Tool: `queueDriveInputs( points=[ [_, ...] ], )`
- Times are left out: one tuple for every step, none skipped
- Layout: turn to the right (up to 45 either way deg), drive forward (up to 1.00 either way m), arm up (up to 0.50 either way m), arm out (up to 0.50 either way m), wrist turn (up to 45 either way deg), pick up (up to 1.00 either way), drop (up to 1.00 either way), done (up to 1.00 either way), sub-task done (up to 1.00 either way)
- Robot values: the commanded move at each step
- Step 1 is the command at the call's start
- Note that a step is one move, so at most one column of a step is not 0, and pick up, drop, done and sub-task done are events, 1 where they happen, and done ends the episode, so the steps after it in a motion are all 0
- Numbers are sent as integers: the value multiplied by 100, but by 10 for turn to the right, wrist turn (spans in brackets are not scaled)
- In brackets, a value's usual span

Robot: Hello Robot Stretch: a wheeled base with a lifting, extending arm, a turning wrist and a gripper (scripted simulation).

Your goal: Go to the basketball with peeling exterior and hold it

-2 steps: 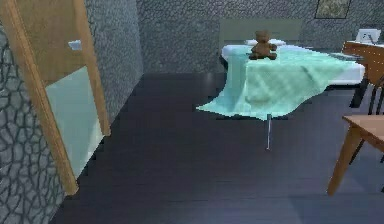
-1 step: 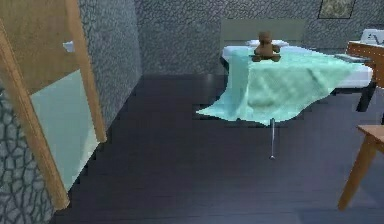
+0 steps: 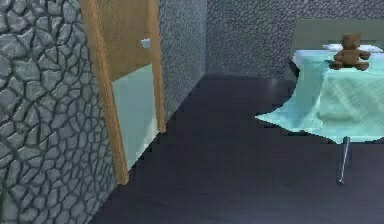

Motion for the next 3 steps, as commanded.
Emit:
queueDriveInputs(
  points=[
    [0,100,0,0,0,0,0,0,0],
    [-60,0,0,0,0,0,0,0,0],
    [0,60,0,0,0,0,0,0,0]
  ],
)
